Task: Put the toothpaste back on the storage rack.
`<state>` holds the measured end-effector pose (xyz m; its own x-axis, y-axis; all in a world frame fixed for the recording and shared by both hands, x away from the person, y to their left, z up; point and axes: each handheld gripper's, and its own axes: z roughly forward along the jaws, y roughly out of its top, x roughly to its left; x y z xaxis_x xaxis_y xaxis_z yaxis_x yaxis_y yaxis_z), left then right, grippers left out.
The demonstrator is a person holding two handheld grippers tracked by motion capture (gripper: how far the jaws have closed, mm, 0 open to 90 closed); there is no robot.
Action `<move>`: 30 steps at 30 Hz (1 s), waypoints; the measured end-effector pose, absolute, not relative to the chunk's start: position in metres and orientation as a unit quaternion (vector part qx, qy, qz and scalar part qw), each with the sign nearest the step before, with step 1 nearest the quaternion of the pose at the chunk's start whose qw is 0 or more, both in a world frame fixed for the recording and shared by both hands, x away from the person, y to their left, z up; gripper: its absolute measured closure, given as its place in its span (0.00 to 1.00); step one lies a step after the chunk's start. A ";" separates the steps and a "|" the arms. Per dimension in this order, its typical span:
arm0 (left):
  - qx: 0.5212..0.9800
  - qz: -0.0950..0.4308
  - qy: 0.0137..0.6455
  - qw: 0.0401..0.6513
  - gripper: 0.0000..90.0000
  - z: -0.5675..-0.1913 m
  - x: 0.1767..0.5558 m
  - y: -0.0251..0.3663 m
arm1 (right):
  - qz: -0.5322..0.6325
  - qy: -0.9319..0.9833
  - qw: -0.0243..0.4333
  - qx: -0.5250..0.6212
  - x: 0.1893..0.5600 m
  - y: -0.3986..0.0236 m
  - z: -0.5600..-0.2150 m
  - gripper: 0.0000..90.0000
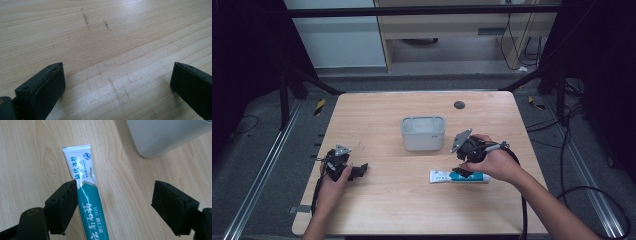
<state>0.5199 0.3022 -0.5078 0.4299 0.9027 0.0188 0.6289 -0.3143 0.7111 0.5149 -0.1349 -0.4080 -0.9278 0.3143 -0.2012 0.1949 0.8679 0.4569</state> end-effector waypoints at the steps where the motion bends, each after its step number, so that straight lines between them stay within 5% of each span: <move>1: 0.782 0.213 0.489 0.321 0.00 -0.508 0.520 0.302 | 0.217 0.959 0.132 0.124 0.516 -0.131 -0.411 0.25; 9: 0.782 0.213 0.490 0.321 0.00 -0.508 0.520 0.302 | 0.210 0.965 0.111 0.108 0.519 -0.117 -0.420 0.27; 21: 0.782 0.212 0.489 0.322 0.00 -0.508 0.520 0.302 | 0.176 0.978 0.080 0.083 0.519 -0.102 -0.440 0.51; 30: 0.782 0.212 0.489 0.322 0.00 -0.508 0.520 0.302 | 0.149 0.984 0.059 0.081 0.520 -0.101 -0.455 0.54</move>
<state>0.5202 0.3023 -0.5079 0.4311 0.9021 0.0174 0.6288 -0.3141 0.7113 0.5204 -0.1015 -0.4551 -0.9798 0.1772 -0.0926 0.1419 0.9425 0.3025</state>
